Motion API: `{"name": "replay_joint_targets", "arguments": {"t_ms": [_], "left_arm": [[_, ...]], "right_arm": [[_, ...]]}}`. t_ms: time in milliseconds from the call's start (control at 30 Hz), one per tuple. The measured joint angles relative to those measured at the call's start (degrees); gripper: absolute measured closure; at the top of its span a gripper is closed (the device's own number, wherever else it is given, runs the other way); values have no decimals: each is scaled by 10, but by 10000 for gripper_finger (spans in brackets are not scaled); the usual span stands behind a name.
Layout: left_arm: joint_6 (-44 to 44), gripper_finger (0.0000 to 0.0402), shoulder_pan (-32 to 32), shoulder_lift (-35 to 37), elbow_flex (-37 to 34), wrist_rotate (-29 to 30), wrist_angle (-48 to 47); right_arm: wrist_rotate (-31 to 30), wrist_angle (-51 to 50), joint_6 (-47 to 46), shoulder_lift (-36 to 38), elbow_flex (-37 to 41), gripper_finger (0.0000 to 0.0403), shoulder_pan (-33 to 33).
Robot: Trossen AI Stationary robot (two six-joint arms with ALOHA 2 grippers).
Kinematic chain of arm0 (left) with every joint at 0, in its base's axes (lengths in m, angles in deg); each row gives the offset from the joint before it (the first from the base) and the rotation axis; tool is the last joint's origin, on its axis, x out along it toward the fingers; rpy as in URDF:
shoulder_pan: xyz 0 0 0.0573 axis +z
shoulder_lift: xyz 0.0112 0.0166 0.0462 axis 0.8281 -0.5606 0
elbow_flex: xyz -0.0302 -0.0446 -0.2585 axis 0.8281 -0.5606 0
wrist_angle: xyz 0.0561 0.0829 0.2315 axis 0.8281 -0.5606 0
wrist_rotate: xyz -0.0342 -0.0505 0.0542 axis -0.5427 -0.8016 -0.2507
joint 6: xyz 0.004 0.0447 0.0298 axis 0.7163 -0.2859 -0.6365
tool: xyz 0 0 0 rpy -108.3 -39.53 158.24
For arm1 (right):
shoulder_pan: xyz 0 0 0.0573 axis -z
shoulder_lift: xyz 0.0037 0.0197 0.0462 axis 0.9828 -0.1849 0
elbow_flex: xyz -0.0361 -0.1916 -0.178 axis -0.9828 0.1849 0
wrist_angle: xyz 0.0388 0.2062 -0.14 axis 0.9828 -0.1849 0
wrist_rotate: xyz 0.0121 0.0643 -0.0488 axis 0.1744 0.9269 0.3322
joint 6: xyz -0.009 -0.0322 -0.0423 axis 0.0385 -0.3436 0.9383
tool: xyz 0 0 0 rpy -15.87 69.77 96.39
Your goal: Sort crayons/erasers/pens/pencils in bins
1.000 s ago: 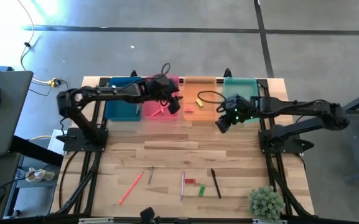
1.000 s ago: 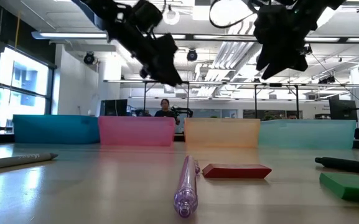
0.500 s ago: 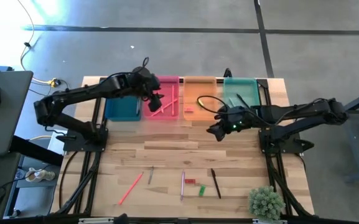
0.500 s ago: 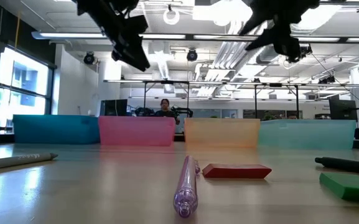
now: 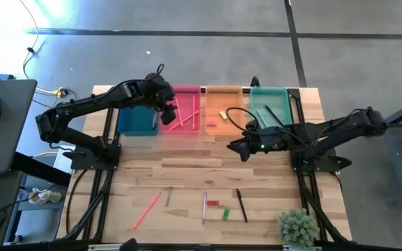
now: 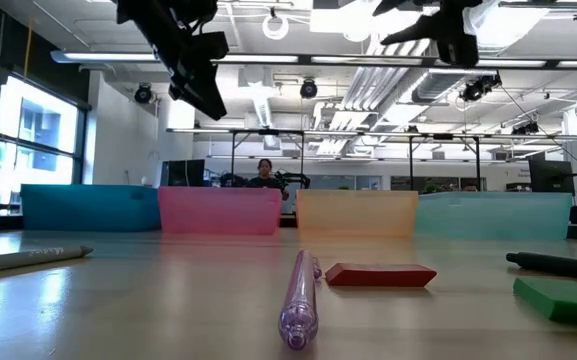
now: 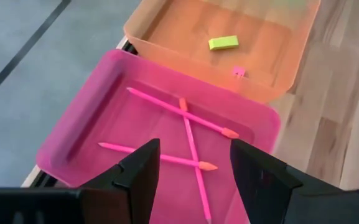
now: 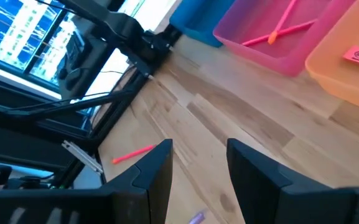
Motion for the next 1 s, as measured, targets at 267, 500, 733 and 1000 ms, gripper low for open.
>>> {"name": "replay_joint_targets", "arguments": {"t_ms": [267, 500, 733, 1000], "left_arm": [[34, 220, -1, 0, 0, -24, -51], [126, 220, -15, -1, 0, -26, -138], [245, 220, -47, -1, 0, -22, -231], [289, 220, -104, -1, 0, -19, -249]], "right_arm": [[-13, -128, -3, -46, -77, 259, -25], [33, -238, -23, -97, -105, 259, -47], [62, -298, -91, -150, -110, 259, -80], [61, -324, -145, -228, -110, 259, -119]]}}
